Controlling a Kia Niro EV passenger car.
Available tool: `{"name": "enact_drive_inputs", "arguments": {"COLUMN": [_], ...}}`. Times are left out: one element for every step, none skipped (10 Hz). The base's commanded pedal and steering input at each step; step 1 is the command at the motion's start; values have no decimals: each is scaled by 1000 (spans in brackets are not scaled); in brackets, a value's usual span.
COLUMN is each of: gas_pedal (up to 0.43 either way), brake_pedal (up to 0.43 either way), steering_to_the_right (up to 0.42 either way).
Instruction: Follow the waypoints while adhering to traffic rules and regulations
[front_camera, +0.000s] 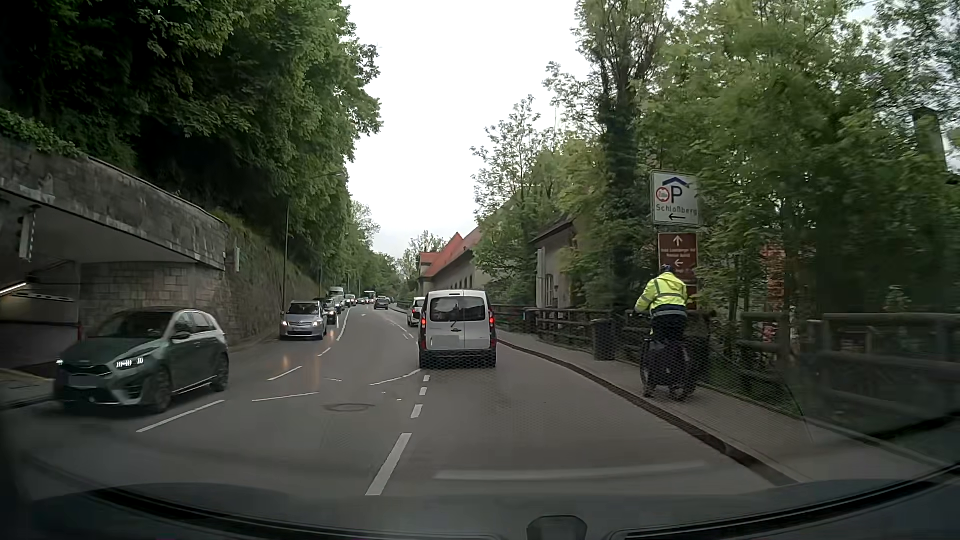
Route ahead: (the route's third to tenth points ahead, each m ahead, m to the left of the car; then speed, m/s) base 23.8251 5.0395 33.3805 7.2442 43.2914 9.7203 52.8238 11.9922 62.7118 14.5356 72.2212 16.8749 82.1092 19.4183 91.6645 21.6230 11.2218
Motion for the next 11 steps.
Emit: {"name": "enact_drive_inputs", "arguments": {"gas_pedal": [240,240,240,240,240,240,240,228,228,220,209], "brake_pedal": [0,0,0,0,0,0,0,0,0,0,0], "steering_to_the_right": [-36,-38,-42,-46,-49,-49,-49,-48,-46,-43,-42]}}
